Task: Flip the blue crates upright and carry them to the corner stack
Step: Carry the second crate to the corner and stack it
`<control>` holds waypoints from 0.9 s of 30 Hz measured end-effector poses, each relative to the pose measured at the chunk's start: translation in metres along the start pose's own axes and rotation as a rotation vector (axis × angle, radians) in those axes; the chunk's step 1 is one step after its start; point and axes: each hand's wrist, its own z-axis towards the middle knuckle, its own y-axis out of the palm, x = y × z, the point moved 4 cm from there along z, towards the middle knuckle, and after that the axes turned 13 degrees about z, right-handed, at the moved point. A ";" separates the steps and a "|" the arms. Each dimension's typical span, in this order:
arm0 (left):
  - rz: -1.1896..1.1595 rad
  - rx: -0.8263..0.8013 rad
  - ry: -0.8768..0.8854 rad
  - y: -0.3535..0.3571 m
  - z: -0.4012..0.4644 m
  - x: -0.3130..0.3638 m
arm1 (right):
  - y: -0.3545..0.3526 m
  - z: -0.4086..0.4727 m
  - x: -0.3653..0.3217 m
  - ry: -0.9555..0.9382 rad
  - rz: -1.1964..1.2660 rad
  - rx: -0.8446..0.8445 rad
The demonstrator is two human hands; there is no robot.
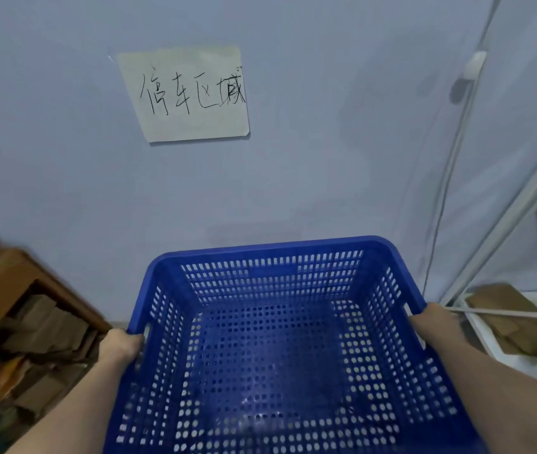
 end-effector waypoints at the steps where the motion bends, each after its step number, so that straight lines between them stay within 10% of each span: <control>1: 0.006 -0.005 0.006 0.002 0.014 0.006 | 0.007 0.006 -0.005 0.007 -0.020 0.001; 27: -0.063 -0.435 -0.215 0.164 0.288 0.031 | 0.207 0.140 -0.058 0.484 0.158 -0.024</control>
